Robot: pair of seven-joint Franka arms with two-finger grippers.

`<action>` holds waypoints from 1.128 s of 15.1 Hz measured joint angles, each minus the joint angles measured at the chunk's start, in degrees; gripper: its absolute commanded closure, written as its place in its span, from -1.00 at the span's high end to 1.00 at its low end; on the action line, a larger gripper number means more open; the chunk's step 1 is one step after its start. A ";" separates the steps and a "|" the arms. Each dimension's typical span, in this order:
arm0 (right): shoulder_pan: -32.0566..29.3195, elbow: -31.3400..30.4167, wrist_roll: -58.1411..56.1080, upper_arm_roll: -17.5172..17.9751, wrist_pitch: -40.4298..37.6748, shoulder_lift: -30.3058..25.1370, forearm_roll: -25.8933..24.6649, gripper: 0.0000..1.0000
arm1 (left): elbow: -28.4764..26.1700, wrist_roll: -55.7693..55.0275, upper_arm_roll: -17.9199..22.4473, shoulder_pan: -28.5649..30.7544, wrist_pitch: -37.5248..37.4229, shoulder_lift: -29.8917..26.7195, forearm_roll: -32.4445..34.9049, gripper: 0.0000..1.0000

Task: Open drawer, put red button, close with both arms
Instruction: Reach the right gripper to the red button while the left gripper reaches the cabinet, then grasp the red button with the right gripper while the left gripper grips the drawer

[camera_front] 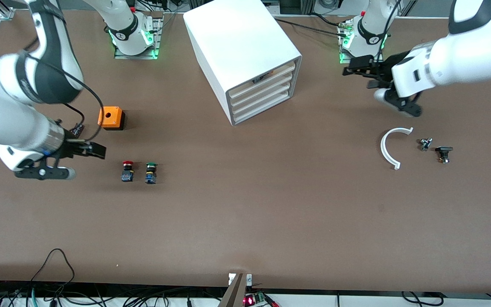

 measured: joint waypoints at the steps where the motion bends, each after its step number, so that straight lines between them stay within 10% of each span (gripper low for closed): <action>1: 0.00 -1.49 -1.31 0.00 2.56 0.59 0.00 1.00 | -0.04 1.87 0.00 0.00 -0.86 1.60 -1.93 1.00; 6: -0.15 -7.36 -6.07 -0.05 14.71 4.45 0.00 1.00 | -2.91 20.29 0.07 0.23 -2.74 11.73 -14.23 0.99; 10: -0.30 -12.30 -7.32 -0.10 25.17 8.41 0.00 1.00 | -12.42 39.67 -0.20 0.18 3.96 16.05 -23.78 0.18; 17: -0.31 -13.81 -7.81 -0.11 30.68 14.53 0.00 0.78 | -25.59 54.86 -5.58 -0.22 16.46 15.34 -26.58 0.01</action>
